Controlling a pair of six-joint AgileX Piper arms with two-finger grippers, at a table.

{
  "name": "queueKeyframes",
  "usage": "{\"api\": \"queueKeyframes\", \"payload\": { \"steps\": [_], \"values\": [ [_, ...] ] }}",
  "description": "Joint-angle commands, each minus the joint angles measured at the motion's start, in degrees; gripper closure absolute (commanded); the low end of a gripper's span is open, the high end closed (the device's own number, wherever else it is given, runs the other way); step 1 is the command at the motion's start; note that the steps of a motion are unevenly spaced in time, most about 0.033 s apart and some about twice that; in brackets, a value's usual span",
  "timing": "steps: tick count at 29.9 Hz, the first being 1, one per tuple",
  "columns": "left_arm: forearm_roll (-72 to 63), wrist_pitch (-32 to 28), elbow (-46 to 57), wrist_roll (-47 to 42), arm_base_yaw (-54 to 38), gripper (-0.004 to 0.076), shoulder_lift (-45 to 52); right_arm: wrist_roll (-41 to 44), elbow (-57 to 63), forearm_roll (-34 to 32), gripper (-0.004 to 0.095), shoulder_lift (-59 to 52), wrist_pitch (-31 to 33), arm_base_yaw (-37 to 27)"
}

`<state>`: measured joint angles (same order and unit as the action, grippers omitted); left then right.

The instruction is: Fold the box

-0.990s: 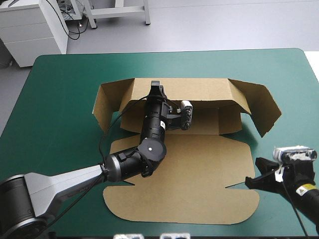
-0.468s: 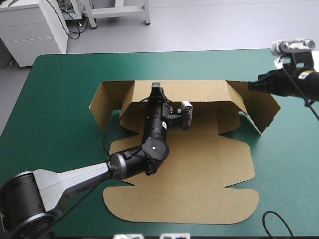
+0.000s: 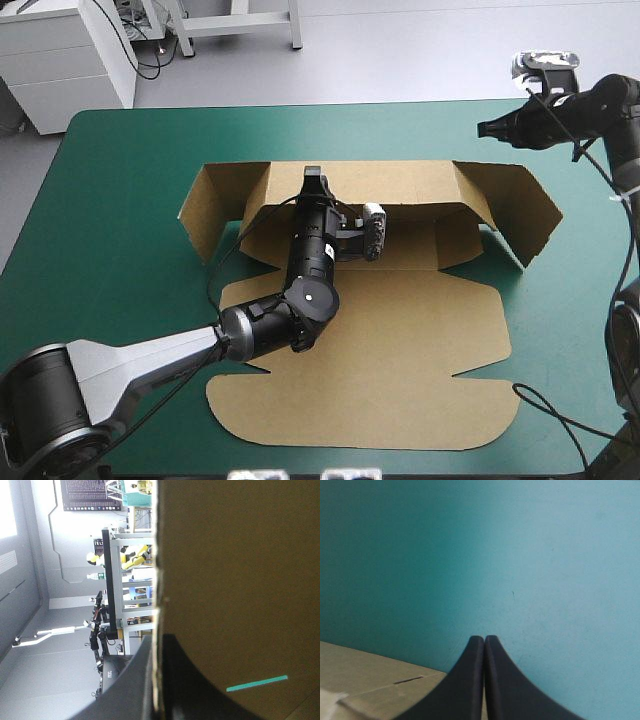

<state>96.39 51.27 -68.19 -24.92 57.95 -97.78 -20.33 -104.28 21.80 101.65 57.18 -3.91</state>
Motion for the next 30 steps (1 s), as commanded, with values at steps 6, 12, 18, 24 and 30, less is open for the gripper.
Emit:
{"api": "queueKeyframes", "payload": {
  "steps": [6, 12, 18, 24, 30],
  "values": [
    [8.5, 2.8, -1.4, -1.1, 0.0, 0.0731, 2.6, -0.3, -1.8, 4.5, 0.0926, 2.4, 0.9, -0.1],
    [8.5, 2.7, -1.4, -1.1, 0.0, 0.0731, 2.6, -2.6, -1.6, 3.1, 0.0926, 2.4, 12.3, -0.1],
    [8.5, 2.7, -1.4, -1.1, 0.0, 0.0731, 2.6, -2.6, -1.6, 2.4, 0.0926, 0.7, 14.2, -0.3],
    [8.5, 2.5, -1.4, -1.1, -1.4, 0.0731, 2.6, -2.1, 0.2, 0.8, 0.0926, -2.7, 14.3, -0.3],
    [8.5, 2.2, -1.4, -1.1, -2.6, 0.0731, 2.6, -2.6, 5.6, 1.1, 0.0927, -5.4, 14.3, -0.3]
  ]
}}
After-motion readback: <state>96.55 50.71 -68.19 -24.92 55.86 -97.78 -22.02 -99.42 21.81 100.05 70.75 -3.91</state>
